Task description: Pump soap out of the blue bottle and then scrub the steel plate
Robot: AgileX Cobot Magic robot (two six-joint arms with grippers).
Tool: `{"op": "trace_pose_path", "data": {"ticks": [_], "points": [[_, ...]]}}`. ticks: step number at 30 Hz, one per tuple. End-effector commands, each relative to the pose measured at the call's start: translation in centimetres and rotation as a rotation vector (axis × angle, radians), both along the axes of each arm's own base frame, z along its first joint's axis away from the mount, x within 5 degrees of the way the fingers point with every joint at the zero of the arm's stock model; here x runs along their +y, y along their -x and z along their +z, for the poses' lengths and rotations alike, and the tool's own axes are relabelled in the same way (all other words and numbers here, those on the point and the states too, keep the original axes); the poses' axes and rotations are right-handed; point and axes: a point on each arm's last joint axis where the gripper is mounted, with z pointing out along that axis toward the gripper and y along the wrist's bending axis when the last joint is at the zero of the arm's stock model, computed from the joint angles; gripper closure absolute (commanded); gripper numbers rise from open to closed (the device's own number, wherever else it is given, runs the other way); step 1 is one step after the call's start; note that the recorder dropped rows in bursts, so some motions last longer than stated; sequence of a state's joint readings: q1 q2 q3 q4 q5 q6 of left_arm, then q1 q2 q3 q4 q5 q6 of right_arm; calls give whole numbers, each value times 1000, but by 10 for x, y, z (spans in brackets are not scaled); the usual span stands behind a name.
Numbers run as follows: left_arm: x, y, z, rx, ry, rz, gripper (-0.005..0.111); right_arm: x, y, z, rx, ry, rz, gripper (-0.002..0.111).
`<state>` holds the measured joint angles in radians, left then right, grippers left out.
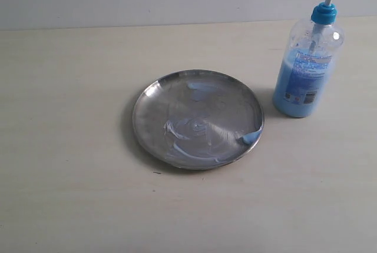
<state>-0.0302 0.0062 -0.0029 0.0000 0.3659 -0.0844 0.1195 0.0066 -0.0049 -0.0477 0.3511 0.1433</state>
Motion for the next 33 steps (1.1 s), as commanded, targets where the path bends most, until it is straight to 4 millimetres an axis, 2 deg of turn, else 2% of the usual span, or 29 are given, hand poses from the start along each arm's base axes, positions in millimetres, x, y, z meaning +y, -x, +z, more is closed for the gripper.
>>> {"op": "trace_pose_path", "data": {"ticks": [1, 6, 18, 33], "points": [[0, 0, 0, -15, -2, 0, 107, 0, 0, 0, -17, 3, -3, 108], [0, 0, 0, -15, -2, 0, 107, 0, -3, 9, 0, 9, -2, 108], [0, 0, 0, -15, -2, 0, 107, 2, -16, 44, 51, 13, -3, 108], [0, 0, 0, -15, -2, 0, 107, 6, -55, 95, 105, 19, -3, 108]]}}
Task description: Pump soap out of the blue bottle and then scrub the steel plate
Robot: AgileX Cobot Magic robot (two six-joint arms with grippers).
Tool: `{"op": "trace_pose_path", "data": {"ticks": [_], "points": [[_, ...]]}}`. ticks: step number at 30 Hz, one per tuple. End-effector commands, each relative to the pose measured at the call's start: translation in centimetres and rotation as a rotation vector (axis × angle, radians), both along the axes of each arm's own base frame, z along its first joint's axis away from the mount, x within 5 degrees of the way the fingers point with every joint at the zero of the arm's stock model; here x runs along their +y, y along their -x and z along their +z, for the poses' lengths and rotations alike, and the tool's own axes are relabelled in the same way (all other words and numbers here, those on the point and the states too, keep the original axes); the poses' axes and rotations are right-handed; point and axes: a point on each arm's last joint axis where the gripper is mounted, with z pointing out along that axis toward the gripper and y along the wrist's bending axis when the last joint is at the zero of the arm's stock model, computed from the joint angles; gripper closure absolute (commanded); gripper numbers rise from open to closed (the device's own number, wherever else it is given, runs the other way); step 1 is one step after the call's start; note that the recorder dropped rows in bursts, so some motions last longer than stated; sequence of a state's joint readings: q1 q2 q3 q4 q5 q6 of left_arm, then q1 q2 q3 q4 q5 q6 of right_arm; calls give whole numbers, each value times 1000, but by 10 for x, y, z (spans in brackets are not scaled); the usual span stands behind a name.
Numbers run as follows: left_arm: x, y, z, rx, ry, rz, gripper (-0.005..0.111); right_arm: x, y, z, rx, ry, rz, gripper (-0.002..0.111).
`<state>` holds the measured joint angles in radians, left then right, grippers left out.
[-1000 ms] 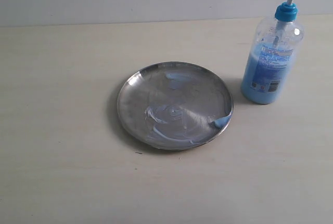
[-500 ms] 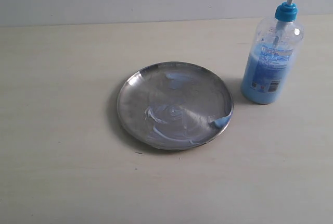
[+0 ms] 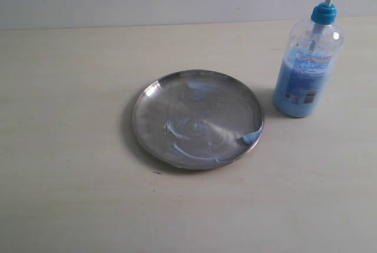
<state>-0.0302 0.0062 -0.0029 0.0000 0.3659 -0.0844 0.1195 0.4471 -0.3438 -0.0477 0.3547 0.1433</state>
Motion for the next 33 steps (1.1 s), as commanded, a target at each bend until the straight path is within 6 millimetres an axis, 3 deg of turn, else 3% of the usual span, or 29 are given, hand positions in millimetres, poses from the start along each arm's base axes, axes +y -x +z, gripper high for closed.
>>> {"op": "trace_pose_path", "data": {"ticks": [1, 18, 33], "points": [[0, 0, 0, -15, -2, 0, 107, 1, -13, 16, 2, 7, -3, 108], [0, 0, 0, -15, -2, 0, 107, 8, -75, 52, 72, 15, -2, 108], [0, 0, 0, -15, -2, 0, 107, 9, -79, 52, 72, 15, -2, 108]]}}
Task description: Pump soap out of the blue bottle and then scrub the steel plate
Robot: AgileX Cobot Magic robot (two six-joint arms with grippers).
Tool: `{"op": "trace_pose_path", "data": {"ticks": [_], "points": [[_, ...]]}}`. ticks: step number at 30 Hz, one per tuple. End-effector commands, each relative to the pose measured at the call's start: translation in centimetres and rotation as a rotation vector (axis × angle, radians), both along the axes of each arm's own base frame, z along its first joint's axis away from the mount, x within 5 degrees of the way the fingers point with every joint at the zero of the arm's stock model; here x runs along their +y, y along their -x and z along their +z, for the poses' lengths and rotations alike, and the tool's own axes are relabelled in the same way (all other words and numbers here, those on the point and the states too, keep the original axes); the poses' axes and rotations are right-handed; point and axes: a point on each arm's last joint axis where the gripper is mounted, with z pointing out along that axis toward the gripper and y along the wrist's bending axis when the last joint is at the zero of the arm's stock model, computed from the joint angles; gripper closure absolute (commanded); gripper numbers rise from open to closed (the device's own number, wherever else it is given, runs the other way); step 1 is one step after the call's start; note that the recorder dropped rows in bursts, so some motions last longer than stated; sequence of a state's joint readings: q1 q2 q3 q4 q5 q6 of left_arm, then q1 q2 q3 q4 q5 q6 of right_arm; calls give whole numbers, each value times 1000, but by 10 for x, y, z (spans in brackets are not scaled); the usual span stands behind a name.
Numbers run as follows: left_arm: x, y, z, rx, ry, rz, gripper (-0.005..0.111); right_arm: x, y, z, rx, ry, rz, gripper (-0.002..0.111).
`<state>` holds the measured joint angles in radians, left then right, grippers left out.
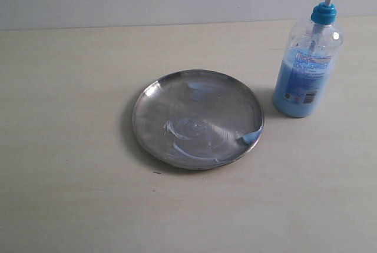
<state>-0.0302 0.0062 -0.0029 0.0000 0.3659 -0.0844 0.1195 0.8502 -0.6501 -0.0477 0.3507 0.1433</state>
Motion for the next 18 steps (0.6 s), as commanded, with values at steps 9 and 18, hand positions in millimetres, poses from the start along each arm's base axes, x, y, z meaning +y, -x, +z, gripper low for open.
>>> {"op": "trace_pose_path", "data": {"ticks": [9, 18], "points": [[0, 0, 0, -15, -2, 0, 107, 0, -2, 5, -34, -31, -6, 108], [0, 0, 0, -15, -2, 0, 107, 1, -4, -3, 34, 44, 35, 108]]}}
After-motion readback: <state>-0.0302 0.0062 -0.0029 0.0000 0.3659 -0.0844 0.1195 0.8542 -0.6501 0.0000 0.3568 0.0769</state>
